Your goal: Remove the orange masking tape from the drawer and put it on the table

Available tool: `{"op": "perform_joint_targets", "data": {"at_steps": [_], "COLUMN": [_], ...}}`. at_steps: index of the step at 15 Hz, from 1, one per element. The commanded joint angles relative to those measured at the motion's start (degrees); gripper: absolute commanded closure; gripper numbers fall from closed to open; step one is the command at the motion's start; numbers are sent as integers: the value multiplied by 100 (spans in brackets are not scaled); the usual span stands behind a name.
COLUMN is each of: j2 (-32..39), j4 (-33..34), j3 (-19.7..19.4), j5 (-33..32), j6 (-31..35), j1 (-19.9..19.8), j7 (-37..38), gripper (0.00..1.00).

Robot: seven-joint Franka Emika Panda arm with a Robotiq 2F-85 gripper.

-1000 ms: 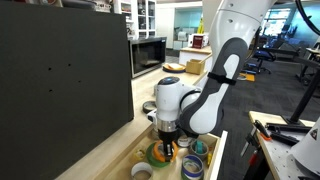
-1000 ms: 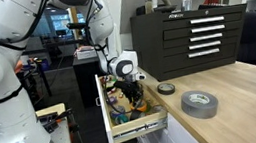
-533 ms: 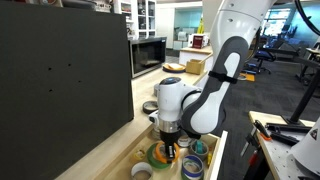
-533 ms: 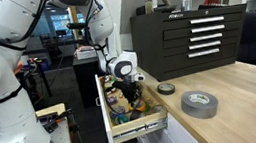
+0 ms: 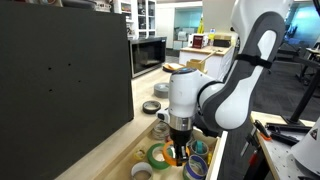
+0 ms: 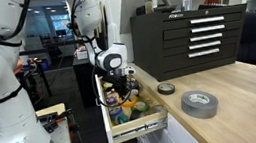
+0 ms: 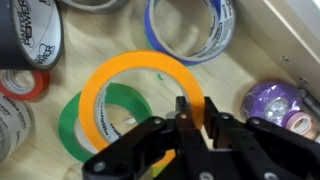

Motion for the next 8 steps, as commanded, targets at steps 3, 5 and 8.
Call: {"op": "perform_joint_targets", "data": {"at_steps": [3, 5, 8], "j2": [-1685, -2126, -2721], "j4": [-1246, -1422, -1530], "j3": [104, -8, -152], "j5": [247, 209, 122], "j6": [-38, -123, -261], "j1": [119, 240, 308], "j7": [3, 104, 152], "gripper": [95, 95, 95]}}
